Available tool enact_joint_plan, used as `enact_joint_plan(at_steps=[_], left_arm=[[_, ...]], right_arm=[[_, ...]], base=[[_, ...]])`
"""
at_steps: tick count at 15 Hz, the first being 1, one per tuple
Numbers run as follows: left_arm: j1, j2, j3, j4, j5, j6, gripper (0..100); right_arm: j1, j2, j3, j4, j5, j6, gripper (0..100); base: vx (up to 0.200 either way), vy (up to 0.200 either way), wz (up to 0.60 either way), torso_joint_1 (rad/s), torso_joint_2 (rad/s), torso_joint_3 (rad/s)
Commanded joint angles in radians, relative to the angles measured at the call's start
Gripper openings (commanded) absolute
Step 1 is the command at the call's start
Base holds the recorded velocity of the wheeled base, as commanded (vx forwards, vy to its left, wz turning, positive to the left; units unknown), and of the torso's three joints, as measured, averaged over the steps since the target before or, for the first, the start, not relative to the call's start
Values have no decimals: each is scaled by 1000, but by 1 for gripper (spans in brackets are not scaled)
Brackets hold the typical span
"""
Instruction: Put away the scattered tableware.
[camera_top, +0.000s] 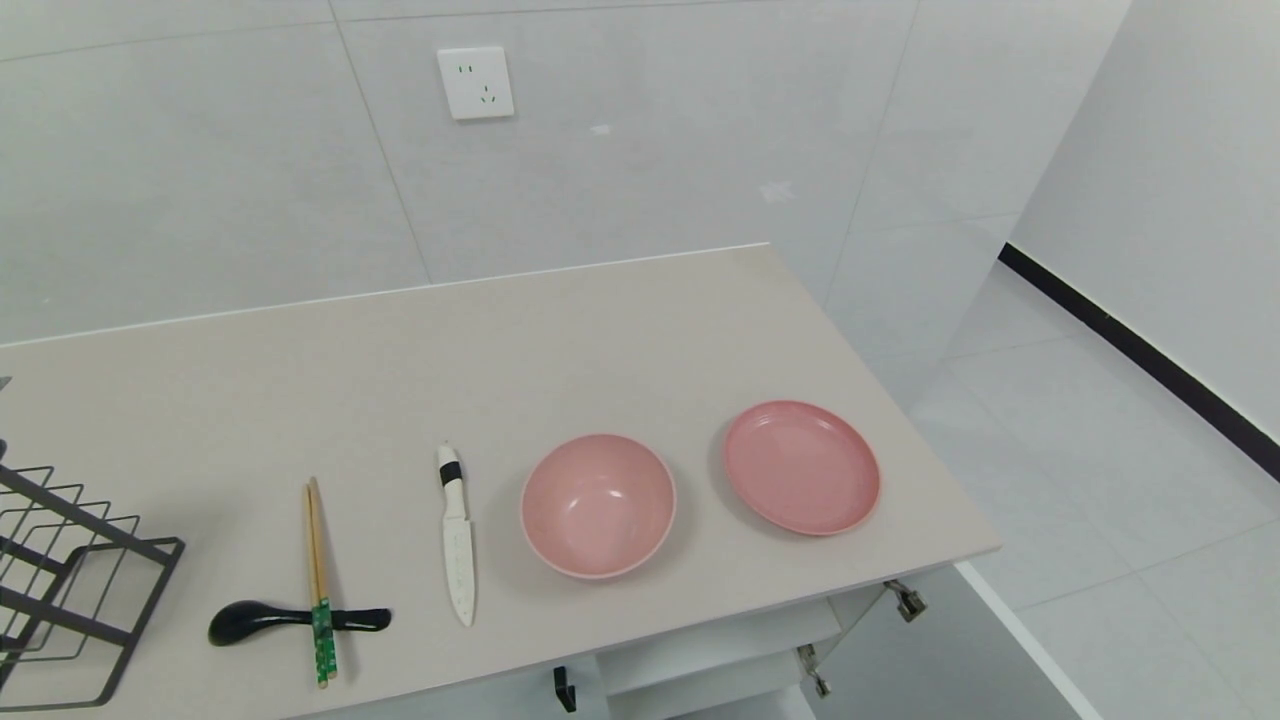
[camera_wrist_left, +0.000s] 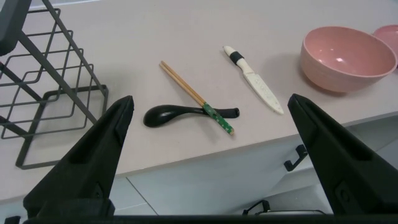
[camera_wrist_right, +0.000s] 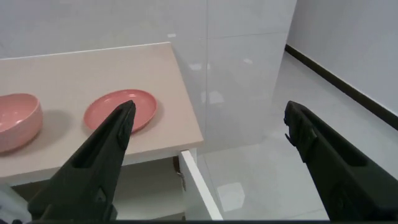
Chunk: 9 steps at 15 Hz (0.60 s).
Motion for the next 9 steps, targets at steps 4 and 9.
enact_joint_plan(at_steps=[4, 9], left_arm=[[0, 2, 0, -1, 0, -2, 100], [0, 2, 0, -1, -11, -1, 100]], right_arm=[[0, 0, 0, -172, 139, 8, 100], [0, 0, -170, 46, 330, 61, 100]], base=[[0, 0, 0, 0, 0, 0], [0, 0, 0, 0, 0, 0]])
